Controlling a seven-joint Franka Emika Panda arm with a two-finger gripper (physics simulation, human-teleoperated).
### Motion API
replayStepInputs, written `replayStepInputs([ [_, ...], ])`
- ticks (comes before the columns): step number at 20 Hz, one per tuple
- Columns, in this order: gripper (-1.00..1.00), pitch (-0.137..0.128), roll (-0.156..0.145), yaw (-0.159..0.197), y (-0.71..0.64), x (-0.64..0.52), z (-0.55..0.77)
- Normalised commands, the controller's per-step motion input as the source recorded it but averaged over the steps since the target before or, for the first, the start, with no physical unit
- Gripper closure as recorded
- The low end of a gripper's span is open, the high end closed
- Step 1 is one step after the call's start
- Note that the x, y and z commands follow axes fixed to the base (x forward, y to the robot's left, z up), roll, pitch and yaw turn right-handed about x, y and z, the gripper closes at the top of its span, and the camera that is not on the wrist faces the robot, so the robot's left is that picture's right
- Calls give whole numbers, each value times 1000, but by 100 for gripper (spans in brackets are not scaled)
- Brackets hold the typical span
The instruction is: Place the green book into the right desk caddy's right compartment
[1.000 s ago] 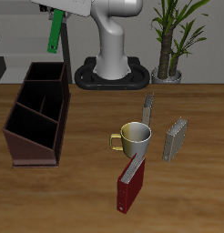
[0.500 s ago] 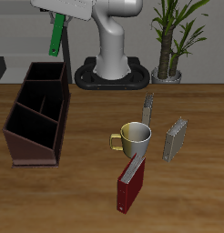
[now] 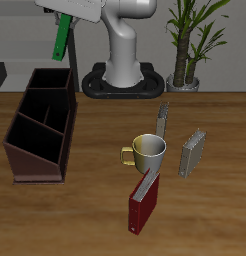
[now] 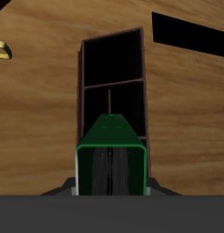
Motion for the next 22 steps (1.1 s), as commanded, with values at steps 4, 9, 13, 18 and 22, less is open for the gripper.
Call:
replayStepInputs([
  [4,100,8,24,-5,157,-233,-110],
  [9,100,-7,-11,-19,86,-286,-67],
  [13,100,26,-14,-31,37,-170,-88],
  [18,100,-21,-16,-14,-11,-127,35],
  [22,100,-9,-23,-26,-66,-114,9],
])
